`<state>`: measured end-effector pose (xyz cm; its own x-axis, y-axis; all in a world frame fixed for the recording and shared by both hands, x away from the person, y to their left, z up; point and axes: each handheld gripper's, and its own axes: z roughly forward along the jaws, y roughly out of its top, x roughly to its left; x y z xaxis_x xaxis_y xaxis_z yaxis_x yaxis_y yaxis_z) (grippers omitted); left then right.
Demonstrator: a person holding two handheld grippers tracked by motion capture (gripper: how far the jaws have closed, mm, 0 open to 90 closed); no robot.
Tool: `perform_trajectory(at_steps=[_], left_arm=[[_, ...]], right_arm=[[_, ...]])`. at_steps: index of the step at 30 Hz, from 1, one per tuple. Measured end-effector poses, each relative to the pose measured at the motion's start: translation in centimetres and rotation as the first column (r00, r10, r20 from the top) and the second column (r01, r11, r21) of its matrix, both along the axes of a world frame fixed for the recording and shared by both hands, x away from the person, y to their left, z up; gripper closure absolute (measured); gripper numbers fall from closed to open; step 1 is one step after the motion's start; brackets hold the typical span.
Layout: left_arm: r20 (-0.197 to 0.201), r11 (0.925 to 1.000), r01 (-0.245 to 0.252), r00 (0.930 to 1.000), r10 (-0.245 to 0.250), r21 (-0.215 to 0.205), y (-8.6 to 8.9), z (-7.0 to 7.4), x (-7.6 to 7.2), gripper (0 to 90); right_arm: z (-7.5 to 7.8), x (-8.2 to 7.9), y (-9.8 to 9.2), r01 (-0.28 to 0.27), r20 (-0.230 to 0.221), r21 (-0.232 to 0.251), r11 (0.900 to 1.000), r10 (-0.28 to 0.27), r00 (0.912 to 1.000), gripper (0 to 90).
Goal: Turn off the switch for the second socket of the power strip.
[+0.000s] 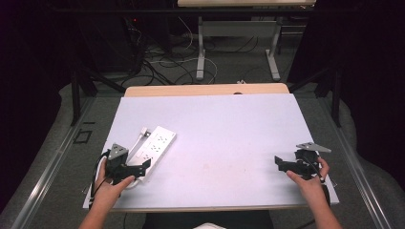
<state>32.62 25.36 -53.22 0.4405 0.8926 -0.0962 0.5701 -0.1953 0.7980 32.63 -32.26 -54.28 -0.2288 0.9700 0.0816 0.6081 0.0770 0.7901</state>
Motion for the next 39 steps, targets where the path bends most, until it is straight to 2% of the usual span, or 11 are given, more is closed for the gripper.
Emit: perform_trajectory(at_steps=[4, 5, 8, 16, 19, 24, 27, 28, 34, 35, 39], left_arm=[[-0.009, 1.0, 0.002, 1.0, -0.002, 0.004, 0.1, 0.0, 0.1, 1.9], [-0.011, 0.9999, -0.007, 0.9999, 0.007, -0.011, 0.0, 0.0, 0.1, 1.9], [-0.024, 0.9995, -0.011, 0.9996, 0.01, -0.028, -0.1, 0.2, 0.1, 2.5], [-0.037, 1.0, -0.004, 0.9993, 0.004, -0.008, -0.3, 0.7, -0.2, 5.3], [-0.039, 0.9998, -0.01, 0.9992, 0.01, -0.015, -0.3, 0.9, -0.2, 5.3], [-0.035, 0.9997, -0.02, 0.9992, 0.021, 0.015, 0.0, 1.3, -0.2, 7.5], [-0.038, 0.9997, -0.017, 0.9991, 0.018, 0.02, 0.3, 1.6, -0.2, 9.6], [-0.04, 0.9996, -0.025, 0.9989, 0.026, 0.015, 0.3, 1.6, -0.2, 13.1], [-0.063, 0.9994, -0.003, 0.998, 0.005, 0.035, 0.2, 1.8, 0.1, 16.9], [-0.077, 0.9987, 0.012, 0.997, -0.008, 0.05, 0.2, 2.0, 0.0, 17.2], [-0.082, 0.9974, 0.022, 0.9965, -0.016, 0.069, 0.0, 2.2, 0.1, 18.6]], right_arm=[[0.3, -0.1, 0.4, -0.016, 0.002, -0.005, 1.0, 0.016, 0.9999, 2.7], [0.3, -0.1, 0.6, -0.041, 0.009, -0.015, 0.999, 0.041, 0.9991, 3.2], [0.4, -0.1, 0.8, -0.061, 0.011, -0.02, 0.998, 0.061, 0.9981, 3.9], [0.7, -0.3, 1.4, -0.101, 0.012, -0.046, 0.994, 0.102, 0.9947, 6.7], [0.8, -0.3, 1.4, -0.108, 0.015, -0.055, 0.993, 0.109, 0.9939, 6.8], [0.6, -0.3, 1.5, -0.114, 0.009, -0.055, 0.992, 0.115, 0.9933, 6.8], [0.6, -0.3, 1.5, -0.12, 0.01, -0.057, 0.991, 0.12, 0.9927, 7.0], [0.6, -0.3, 1.5, -0.119, 0.011, -0.064, 0.991, 0.12, 0.9927, 7.1], [0.5, -0.4, 1.8, -0.122, 0.005, -0.056, 0.991, 0.122, 0.9925, 7.9], [0.5, -0.4, 1.8, -0.124, 0.008, -0.058, 0.991, 0.124, 0.9922, 8.5], [0.5, -0.4, 1.7, -0.118, 0.008, -0.052, 0.992, 0.119, 0.9929, 9.3]])
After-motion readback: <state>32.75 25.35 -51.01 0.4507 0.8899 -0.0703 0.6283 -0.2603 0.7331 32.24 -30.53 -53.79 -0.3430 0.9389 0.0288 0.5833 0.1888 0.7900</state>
